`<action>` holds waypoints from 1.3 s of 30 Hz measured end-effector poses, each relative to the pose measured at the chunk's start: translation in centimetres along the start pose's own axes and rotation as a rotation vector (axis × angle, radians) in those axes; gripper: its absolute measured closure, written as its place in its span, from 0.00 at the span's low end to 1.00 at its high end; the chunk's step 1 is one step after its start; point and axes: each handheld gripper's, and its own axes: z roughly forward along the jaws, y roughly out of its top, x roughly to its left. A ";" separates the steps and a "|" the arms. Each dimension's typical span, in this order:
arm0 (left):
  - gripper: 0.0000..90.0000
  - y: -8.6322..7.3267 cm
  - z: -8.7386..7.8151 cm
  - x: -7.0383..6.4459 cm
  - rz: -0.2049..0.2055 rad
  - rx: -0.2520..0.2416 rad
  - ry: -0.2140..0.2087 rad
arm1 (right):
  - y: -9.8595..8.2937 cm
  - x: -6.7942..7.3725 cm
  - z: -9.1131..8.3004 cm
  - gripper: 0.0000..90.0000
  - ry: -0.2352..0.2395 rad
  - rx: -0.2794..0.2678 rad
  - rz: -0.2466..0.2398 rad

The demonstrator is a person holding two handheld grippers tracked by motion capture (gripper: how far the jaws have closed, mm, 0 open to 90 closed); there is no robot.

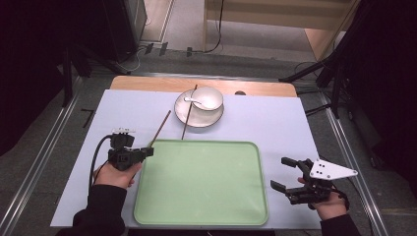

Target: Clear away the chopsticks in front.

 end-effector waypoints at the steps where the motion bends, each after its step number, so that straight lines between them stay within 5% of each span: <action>1: 0.95 -0.4 -0.1 -0.1 -0.012 -0.002 -0.012 | 0.0 0.0 0.0 0.16 0.000 -0.002 -0.001; 17: 0.95 -5.1 -0.3 -0.6 -0.040 0.105 0.049 | 0.4 -0.1 0.6 0.16 0.020 -0.002 -0.011; 30: 0.94 -5.5 1.9 -1.3 0.005 0.178 0.077 | 0.4 -0.2 0.6 0.16 0.020 0.000 -0.012; 39: 0.93 -5.4 1.9 -1.2 0.008 0.175 0.064 | 0.4 -0.2 0.6 0.16 0.024 -0.002 -0.012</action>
